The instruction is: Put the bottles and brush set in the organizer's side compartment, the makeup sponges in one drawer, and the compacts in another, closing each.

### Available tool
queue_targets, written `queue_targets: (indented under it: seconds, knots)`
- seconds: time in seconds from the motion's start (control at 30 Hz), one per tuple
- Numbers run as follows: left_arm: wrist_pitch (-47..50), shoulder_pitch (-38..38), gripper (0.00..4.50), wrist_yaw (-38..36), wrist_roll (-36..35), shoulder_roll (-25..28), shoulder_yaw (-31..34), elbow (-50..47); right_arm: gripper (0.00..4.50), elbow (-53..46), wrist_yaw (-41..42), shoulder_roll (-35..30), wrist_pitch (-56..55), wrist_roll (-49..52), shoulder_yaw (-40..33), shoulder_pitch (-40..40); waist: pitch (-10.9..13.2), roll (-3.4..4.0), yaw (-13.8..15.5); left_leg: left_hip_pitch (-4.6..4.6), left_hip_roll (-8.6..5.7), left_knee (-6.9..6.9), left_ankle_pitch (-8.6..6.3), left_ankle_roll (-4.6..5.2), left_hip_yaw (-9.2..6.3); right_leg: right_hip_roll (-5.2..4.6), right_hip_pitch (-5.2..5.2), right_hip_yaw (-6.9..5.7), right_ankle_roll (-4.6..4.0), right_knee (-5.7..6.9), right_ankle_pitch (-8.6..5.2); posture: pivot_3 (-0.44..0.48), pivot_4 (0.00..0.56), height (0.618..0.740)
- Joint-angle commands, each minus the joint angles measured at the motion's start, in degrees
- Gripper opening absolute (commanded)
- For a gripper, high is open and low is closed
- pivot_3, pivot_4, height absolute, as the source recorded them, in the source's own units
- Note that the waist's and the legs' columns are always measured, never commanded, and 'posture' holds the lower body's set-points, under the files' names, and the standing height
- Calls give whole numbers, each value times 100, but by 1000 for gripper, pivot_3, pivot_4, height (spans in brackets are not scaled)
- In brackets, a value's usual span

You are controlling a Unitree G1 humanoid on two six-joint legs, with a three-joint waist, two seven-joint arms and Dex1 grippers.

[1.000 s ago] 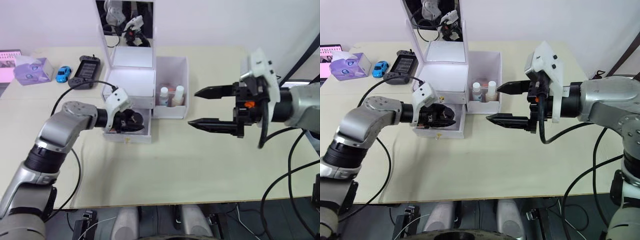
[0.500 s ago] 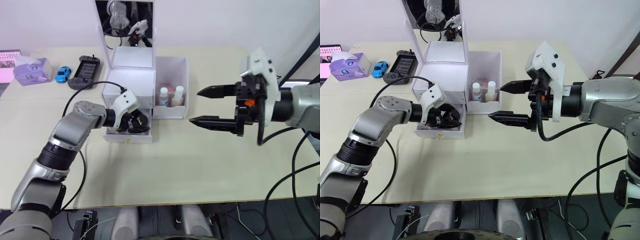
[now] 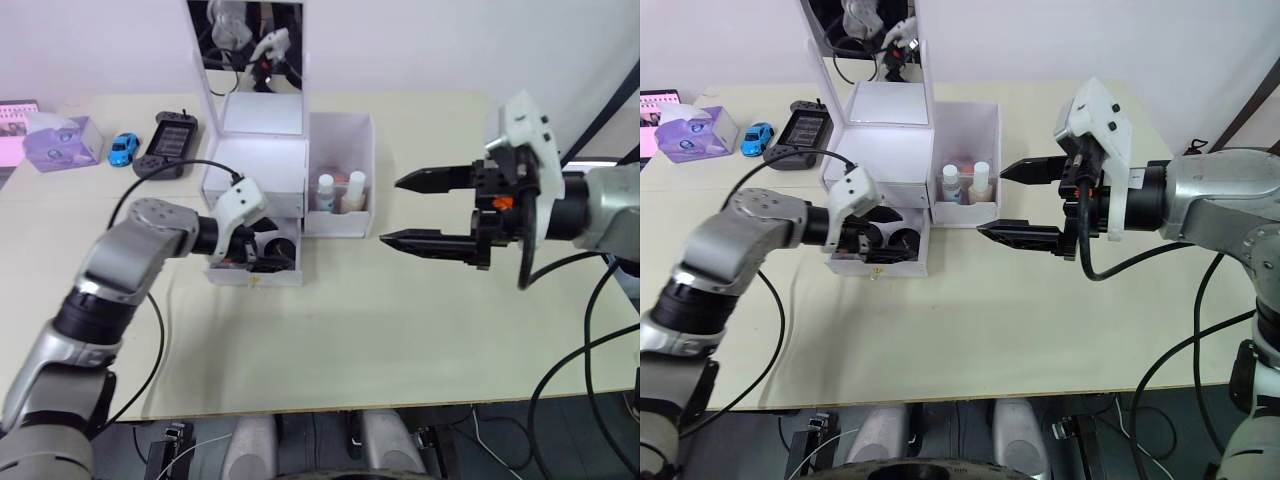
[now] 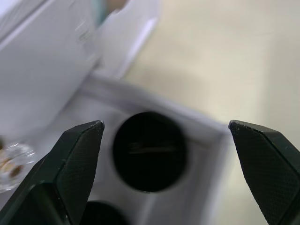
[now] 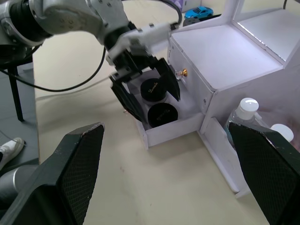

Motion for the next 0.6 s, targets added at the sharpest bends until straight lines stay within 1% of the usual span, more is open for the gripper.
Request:
queue_targets:
  seconds: [0.03,0.1,0.17,0.27,0.3,0.37,0.4,0.47,0.5,0.57,0.6]
  knots:
    - [95,301,4467,-249,-530,338,787,-478,4500,127,333,-123,-218,-145,13,-45,0,1,6,1,0,0,-1,1,0,0,0,0,1,1,-1,0,150,740]
    - [137,874,4467,-452,-910,628,1411,-854,4500,282,714,-131,-409,-292,153,-79,0,2,4,2,1,-1,-1,1,-1,2,0,-1,1,2,-2,0,150,740]
    - [202,1491,4467,-455,-1225,734,2061,-1140,4500,477,1066,-121,-645,-528,370,-190,3,5,-9,3,3,0,-1,2,3,1,-1,0,1,-1,-1,0,150,740]
    - [518,2393,4467,-151,-1665,620,2936,-1439,4500,813,1574,-34,-1040,-963,764,-405,3,7,-2,3,2,2,-1,2,5,-2,-1,0,1,-1,-2,0,150,740]
    - [484,2791,4239,-70,-1637,593,3165,-1569,4500,955,1700,47,-1157,-1092,887,-515,3,6,0,4,2,3,-1,2,5,-4,-1,0,2,0,-2,0,150,740]
    - [406,3437,3577,80,-1694,440,3548,-1831,4500,1238,1936,179,-1354,-1326,1083,-720,4,8,-3,4,2,3,-2,1,5,-4,-1,0,4,-1,-3,0,150,740]
    - [322,3799,3152,193,-1629,336,3693,-1971,4500,1378,2069,242,-1454,-1442,1183,-815,4,7,0,5,2,3,-2,1,7,-6,-1,0,3,0,-2,0,150,740]
    - [79,4368,2017,371,-1515,109,3858,-2195,4500,1567,2296,334,-1614,-1641,1342,-943,4,7,10,4,2,4,-2,1,6,-6,-1,0,0,-1,0,0,150,740]
    - [51,4577,1487,545,-1514,-48,3902,-2282,4500,1647,2414,371,-1686,-1723,1405,-992,3,5,27,3,1,4,-2,1,7,-8,-1,0,-1,-1,0,0,150,740]
    - [-156,4989,407,973,-1349,-465,3737,-2454,4500,1766,2613,442,-1798,-1850,1485,-1074,3,6,43,2,0,4,-2,0,5,-8,-1,0,-1,-1,0,0,150,740]
    - [-263,5083,54,1156,-1259,-625,3615,-2496,4500,1809,2676,462,-1827,-1899,1493,-1096,2,8,44,1,0,4,-2,0,5,-8,-1,0,-2,-4,0,0,150,740]
